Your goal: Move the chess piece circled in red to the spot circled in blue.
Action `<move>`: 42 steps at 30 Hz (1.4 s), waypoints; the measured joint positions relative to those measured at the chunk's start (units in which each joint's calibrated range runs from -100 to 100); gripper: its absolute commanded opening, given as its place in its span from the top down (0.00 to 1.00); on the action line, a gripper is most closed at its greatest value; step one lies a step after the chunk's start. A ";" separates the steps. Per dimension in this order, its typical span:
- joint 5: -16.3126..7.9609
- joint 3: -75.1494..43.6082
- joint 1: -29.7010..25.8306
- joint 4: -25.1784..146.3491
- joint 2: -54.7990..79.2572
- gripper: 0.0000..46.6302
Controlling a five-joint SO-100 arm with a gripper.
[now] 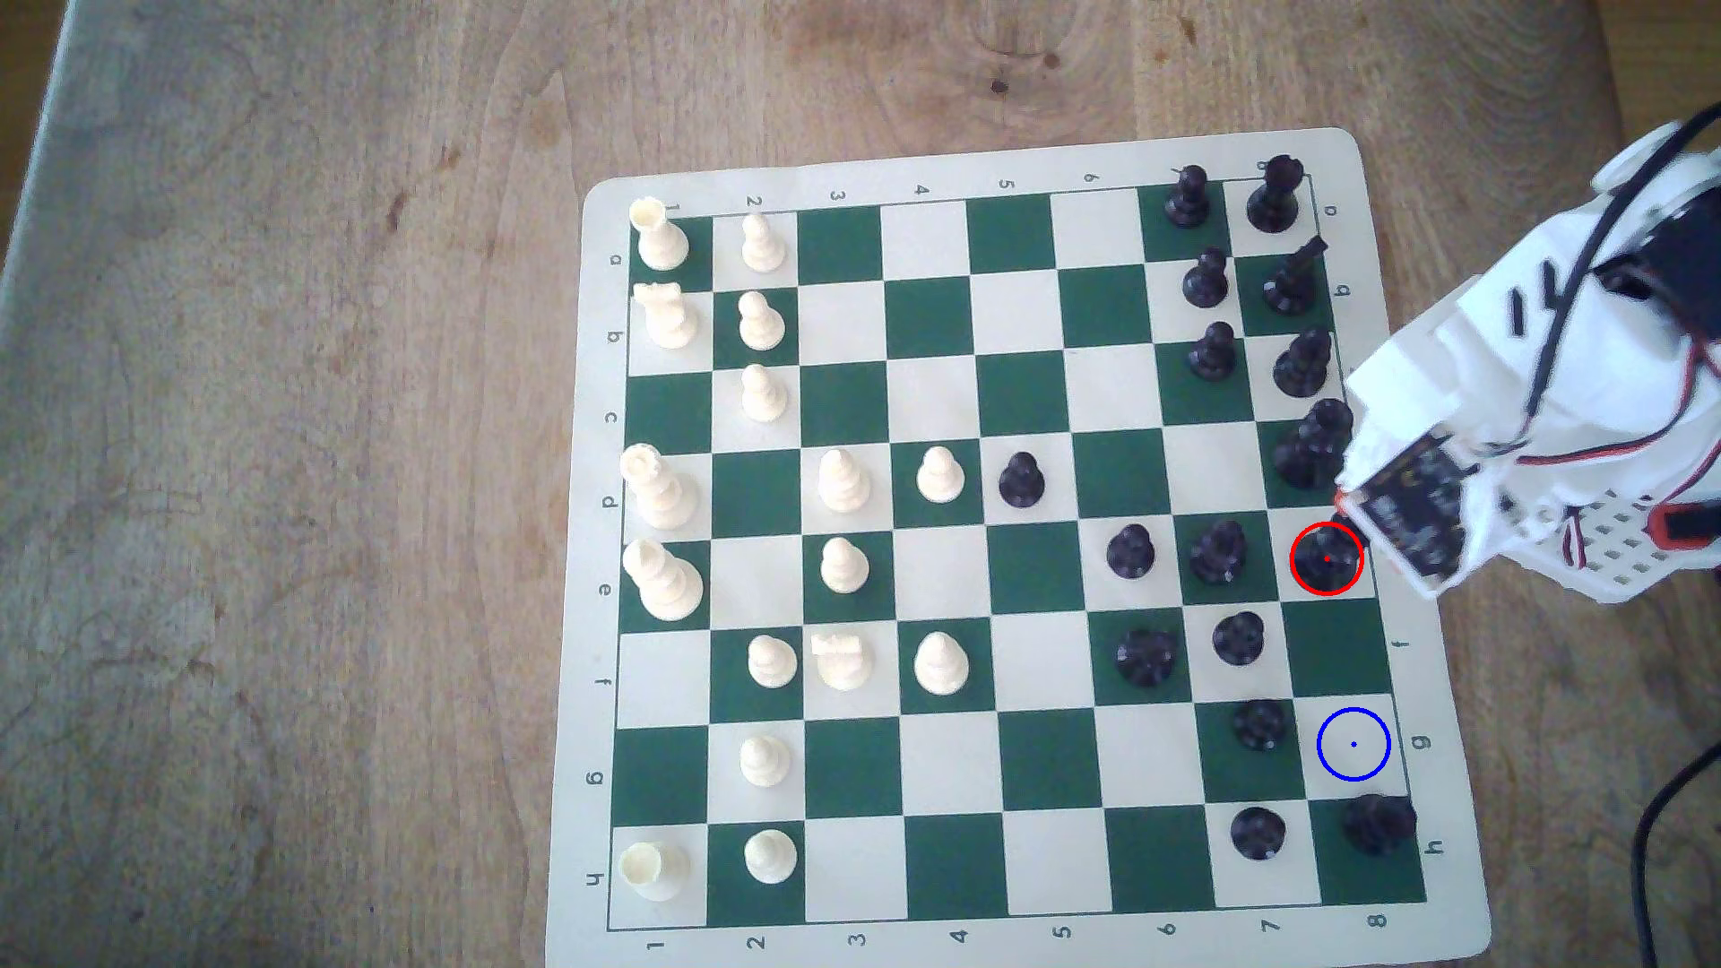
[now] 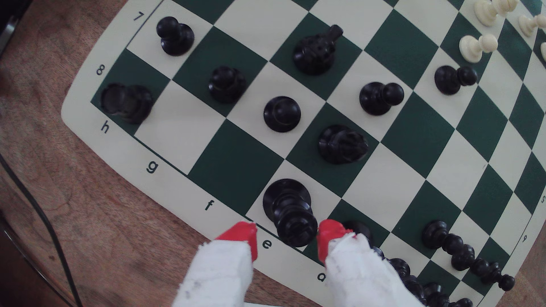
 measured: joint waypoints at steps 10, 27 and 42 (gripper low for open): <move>1.42 4.34 4.28 -3.59 4.27 0.74; 1.47 8.22 3.10 -8.29 8.04 0.77; 1.47 9.94 3.10 -8.37 7.46 0.88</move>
